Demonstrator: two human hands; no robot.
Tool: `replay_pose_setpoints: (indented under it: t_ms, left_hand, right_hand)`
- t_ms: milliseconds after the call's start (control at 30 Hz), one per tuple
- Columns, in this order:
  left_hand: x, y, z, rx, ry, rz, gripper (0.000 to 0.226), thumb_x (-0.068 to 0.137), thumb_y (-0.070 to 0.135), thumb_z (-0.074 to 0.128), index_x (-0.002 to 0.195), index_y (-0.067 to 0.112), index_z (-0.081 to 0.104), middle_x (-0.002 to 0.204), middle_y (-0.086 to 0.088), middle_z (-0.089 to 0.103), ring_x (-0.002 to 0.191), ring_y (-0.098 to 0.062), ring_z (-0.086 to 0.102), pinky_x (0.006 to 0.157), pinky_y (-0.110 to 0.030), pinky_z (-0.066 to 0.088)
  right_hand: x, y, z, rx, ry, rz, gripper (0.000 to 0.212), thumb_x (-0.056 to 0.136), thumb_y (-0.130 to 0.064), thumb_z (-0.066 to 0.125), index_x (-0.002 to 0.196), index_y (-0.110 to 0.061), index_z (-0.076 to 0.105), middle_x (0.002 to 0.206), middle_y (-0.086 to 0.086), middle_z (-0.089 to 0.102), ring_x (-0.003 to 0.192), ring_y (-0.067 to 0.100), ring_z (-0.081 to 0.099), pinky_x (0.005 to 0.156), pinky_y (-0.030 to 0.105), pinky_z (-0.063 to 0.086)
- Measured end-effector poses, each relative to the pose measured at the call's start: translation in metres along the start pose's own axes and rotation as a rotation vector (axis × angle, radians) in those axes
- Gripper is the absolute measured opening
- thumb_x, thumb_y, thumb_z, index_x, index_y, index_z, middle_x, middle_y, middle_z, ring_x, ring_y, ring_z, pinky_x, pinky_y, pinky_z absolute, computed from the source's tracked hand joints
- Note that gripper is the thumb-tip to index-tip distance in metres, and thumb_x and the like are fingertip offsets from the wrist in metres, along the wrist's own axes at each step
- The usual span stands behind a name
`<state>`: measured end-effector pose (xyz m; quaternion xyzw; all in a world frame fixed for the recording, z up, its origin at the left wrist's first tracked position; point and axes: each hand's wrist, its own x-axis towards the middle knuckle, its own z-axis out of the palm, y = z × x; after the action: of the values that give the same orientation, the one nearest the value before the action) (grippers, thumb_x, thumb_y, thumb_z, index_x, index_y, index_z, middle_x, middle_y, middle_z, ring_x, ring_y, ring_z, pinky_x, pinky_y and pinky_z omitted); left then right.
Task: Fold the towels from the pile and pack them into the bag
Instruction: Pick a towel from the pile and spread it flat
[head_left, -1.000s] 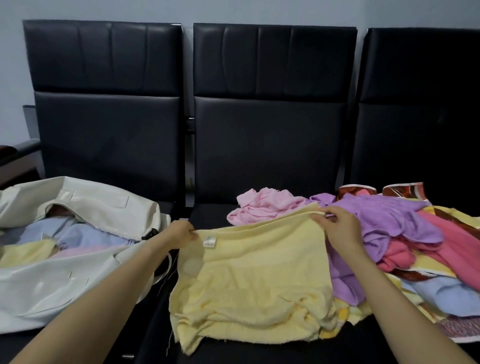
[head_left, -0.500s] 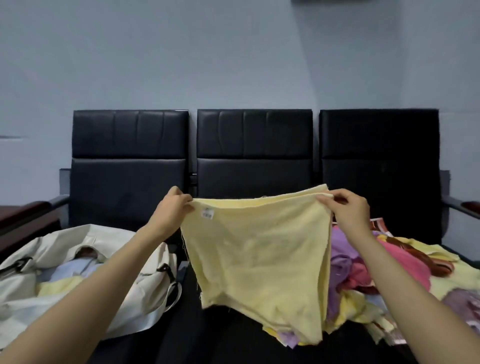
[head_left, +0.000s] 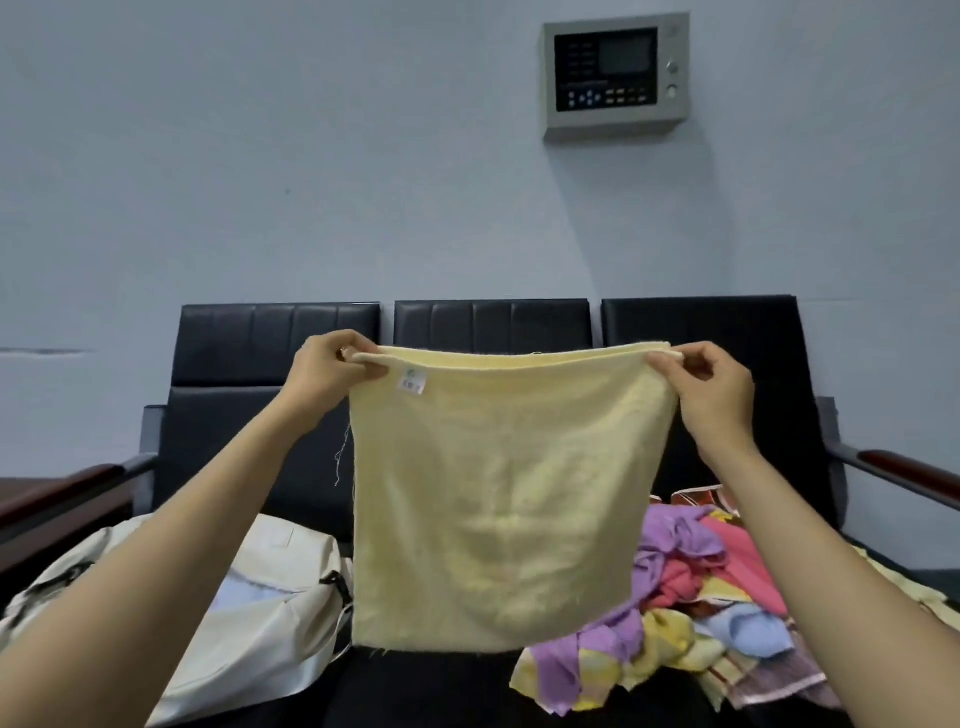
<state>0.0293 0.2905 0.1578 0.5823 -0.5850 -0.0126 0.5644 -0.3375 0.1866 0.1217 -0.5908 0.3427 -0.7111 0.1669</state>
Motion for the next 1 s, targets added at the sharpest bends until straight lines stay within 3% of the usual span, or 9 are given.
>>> replay_pose_setpoints:
  t_ms: [133,300,400,500,600,700,867,1000]
  left_hand:
    - [-0.002,0.003,-0.006,-0.285,-0.136,-0.092,0.011,0.079,0.005,0.075,0.085,0.007,0.066,0.074,-0.001,0.065,0.068,-0.011,0.06,0.062,-0.023,0.05]
    - [0.001,-0.031,0.01,-0.105,-0.269,-0.279,0.016,0.077,0.003,0.075,0.088,0.003,0.063,0.084,-0.009,0.066,0.076,-0.02,0.065,0.064,-0.026,0.055]
    - [0.001,-0.058,0.034,0.013,-0.161,-0.313,0.027,0.075,0.004,0.078,0.095,0.007,0.061,0.091,-0.01,0.063,0.081,-0.023,0.062,0.069,-0.034,0.056]
    - [0.003,-0.067,0.048,0.074,0.043,-0.267,0.022,0.077,0.007,0.076,0.097,0.009,0.066,0.089,-0.006,0.063,0.079,-0.019,0.058,0.063,-0.03,0.046]
    - [0.008,-0.062,0.047,-0.005,0.223,-0.214,0.014,0.08,0.009,0.074,0.093,0.011,0.068,0.087,-0.004,0.064,0.081,-0.018,0.058,0.066,-0.026,0.042]
    - [0.005,-0.062,0.042,-0.064,0.305,-0.172,0.01,0.084,0.011,0.071,0.092,0.014,0.065,0.086,0.0,0.062,0.081,-0.013,0.056,0.068,-0.025,0.042]
    - [-0.03,-0.097,0.047,-0.153,0.102,-0.236,0.011,0.091,0.006,0.059,0.089,0.016,0.056,0.087,-0.001,0.057,0.081,-0.016,0.053,0.068,-0.026,0.045]
    - [-0.083,-0.126,0.044,-0.275,-0.194,-0.381,0.005,0.092,0.008,0.06,0.097,0.01,0.061,0.089,-0.009,0.059,0.079,-0.02,0.055,0.072,-0.034,0.045]
  right_hand:
    - [0.003,0.001,-0.002,0.067,0.019,0.018,0.014,0.08,-0.029,0.077,0.086,-0.02,0.067,0.082,-0.005,0.067,0.075,0.006,0.061,0.066,0.019,0.048]
    - [0.001,0.029,0.006,-0.05,-0.064,0.089,0.014,0.08,-0.028,0.076,0.082,-0.018,0.066,0.078,-0.004,0.065,0.072,0.009,0.059,0.062,0.02,0.044]
    - [-0.002,0.056,0.017,-0.094,-0.118,0.174,0.011,0.08,-0.025,0.075,0.081,-0.019,0.065,0.079,-0.004,0.065,0.074,0.012,0.059,0.063,0.022,0.044]
    - [0.001,0.074,0.024,-0.112,-0.265,0.23,0.02,0.079,-0.024,0.077,0.097,-0.02,0.07,0.086,-0.004,0.066,0.082,0.012,0.062,0.073,0.024,0.048]
    - [0.013,0.075,0.025,-0.116,-0.364,0.199,0.027,0.077,-0.025,0.079,0.104,-0.02,0.073,0.087,-0.006,0.066,0.086,0.012,0.06,0.083,0.027,0.048]
    - [0.019,0.067,0.024,-0.186,-0.401,0.107,0.024,0.077,-0.023,0.08,0.099,-0.021,0.072,0.086,-0.003,0.067,0.081,0.01,0.06,0.08,0.024,0.047]
    - [-0.014,0.073,0.025,-0.212,-0.45,0.107,0.019,0.081,-0.013,0.075,0.092,-0.019,0.061,0.082,-0.003,0.059,0.07,0.006,0.054,0.066,0.015,0.045]
    - [-0.057,0.094,0.008,-0.134,-0.543,0.261,0.016,0.086,-0.012,0.069,0.084,-0.02,0.056,0.081,0.001,0.058,0.07,0.014,0.054,0.067,0.037,0.051]
